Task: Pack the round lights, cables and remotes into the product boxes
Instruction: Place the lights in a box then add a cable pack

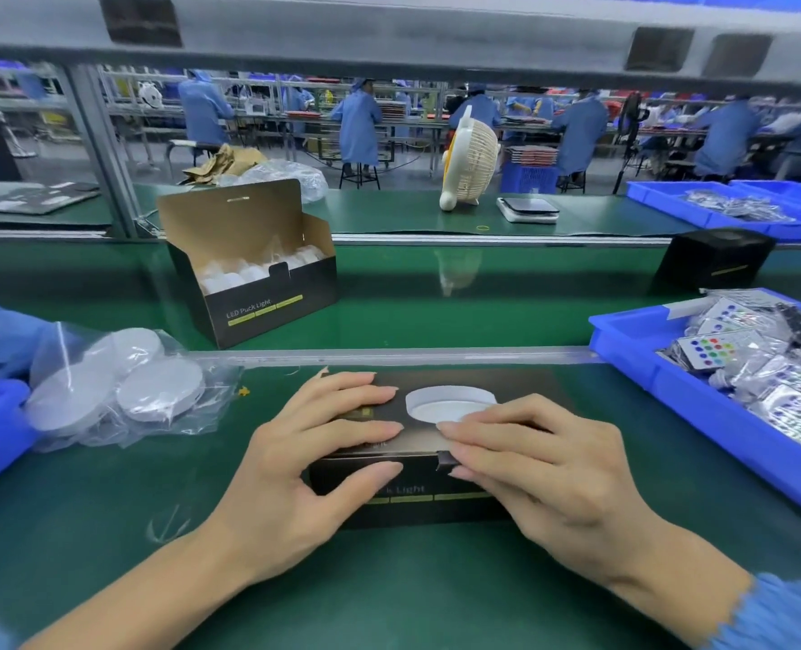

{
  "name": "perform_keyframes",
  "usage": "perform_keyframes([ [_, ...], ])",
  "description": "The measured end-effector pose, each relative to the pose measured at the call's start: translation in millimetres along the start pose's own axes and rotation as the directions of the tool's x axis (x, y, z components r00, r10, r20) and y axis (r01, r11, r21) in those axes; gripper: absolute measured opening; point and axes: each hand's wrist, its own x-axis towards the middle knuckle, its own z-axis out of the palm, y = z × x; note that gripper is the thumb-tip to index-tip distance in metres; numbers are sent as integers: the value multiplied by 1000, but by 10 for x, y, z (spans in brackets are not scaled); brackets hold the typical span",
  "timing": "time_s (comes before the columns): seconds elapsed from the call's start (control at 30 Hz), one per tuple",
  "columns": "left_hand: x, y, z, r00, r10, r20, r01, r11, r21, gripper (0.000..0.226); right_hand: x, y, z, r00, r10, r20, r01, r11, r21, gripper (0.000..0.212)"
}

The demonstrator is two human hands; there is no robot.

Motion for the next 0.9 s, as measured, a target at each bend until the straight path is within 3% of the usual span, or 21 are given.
perform_keyframes([
  [0.1, 17, 55, 10, 1000, 2, 2, -2, 999, 36, 28, 83, -39, -65, 948, 312, 56, -317, 935, 160, 10],
  [0.13, 33, 80, 2, 1000, -4, 8, 4, 998, 61, 28, 126, -37, -107, 932, 345, 109, -356, 927, 114, 12],
  [0.2, 93, 94, -63, 996, -39, 79, 37, 999, 33, 29, 186, -53, -183, 942, 218, 255, -180, 970, -162, 20],
  [0.27, 315, -11, -231, 963, -158, 220, 185, 977, -109, 37, 208, -36, -172, 918, 108, 381, 6, 958, -287, 33],
  [0.33, 629, -307, -436, 933, -323, 157, 341, 934, -108, 34, 314, 59, -97, 883, 177, 435, -46, 954, -296, 33],
  [0.37, 814, -545, -531, 932, -356, 61, 353, 934, 61, 27, 427, 177, -29, 855, 262, 447, -106, 933, -343, 34],
  [0.4, 1010, -788, -614, 931, -365, 22, 338, 883, 324, 29, 533, 357, 70, 821, 356, 446, -146, 886, -439, 36],
  [0.47, 1280, -1260, -642, 876, -473, 101, 220, 575, 788, 52, 678, 720, 233, 703, 564, 434, -195, 739, -645, 48],
  [0.5, 1344, -1461, -612, 844, -521, 131, 108, 404, 909, 61, 723, 869, 276, 678, 620, 395, -241, 695, -678, 53],
  [0.53, 1390, -1619, -572, 829, -539, 146, 6, 270, 963, 65, 738, 1014, 254, 704, 634, 320, -301, 674, -675, 49],
  [0.57, 1388, -1736, -523, 822, -549, 154, -60, 185, 981, 64, 716, 1117, 139, 719, 645, 257, -357, 661, -661, 41],
  [0.6, 1353, -1780, -467, 812, -564, 149, -65, 168, 984, 55, 642, 1227, -42, 702, 675, 226, -384, 627, -678, 33],
  [0.63, 1335, -1806, -411, 818, -552, 159, -46, 213, 976, 42, 524, 1392, -272, 656, 728, 200, -390, 554, -736, 28],
  [0.73, 1413, -1812, -329, 816, -572, 86, 77, 256, 964, 28, 140, 2017, -1112, 383, 905, 187, -351, 330, -876, 38],
  [0.8, 1515, -1768, -374, 855, -516, 49, 110, 274, 956, 28, -125, 2291, -1462, 236, 926, 294, -376, 366, -851, 50],
  [0.83, 1551, -1725, -409, 872, -486, 53, 98, 280, 955, 30, -243, 2373, -1542, 200, 919, 339, -413, 393, -822, 53],
  [0.9, 1503, -1556, -485, 893, -425, 149, -5, 322, 947, 41, -369, 2488, -1615, 228, 906, 357, -485, 424, -765, 57],
])
